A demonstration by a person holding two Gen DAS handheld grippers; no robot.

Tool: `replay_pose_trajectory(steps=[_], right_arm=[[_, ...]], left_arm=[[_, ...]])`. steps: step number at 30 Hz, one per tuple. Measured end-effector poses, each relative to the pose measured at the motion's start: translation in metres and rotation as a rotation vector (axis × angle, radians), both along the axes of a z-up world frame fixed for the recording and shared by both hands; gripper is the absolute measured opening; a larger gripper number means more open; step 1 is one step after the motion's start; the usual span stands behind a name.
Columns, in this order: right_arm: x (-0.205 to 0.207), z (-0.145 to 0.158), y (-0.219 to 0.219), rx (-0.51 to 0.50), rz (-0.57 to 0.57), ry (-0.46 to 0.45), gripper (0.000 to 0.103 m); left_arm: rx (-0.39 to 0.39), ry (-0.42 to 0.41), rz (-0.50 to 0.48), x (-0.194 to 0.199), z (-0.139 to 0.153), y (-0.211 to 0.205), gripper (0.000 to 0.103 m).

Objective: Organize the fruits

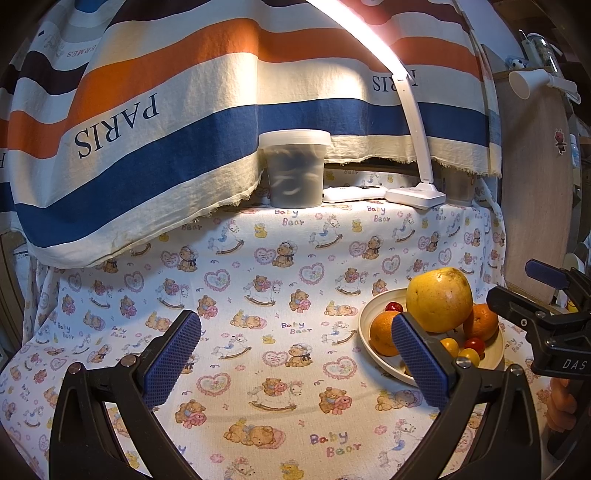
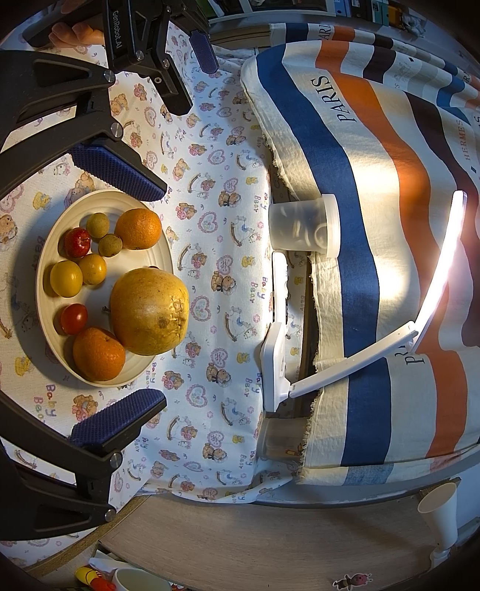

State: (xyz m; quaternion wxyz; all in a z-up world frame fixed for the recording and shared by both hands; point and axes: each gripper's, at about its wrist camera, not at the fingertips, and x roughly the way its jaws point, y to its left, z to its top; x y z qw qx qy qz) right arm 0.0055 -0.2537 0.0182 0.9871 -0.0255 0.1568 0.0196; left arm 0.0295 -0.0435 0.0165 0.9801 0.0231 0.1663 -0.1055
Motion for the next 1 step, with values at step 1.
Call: replay_pose_trajectory(steps=[1], right_arm=[[0.0000,0.0000,-0.0001,0.000,0.000,0.000,0.102]], left_arm=[[0.000,0.000,0.000,0.0000,0.0000,0.0000,0.103]])
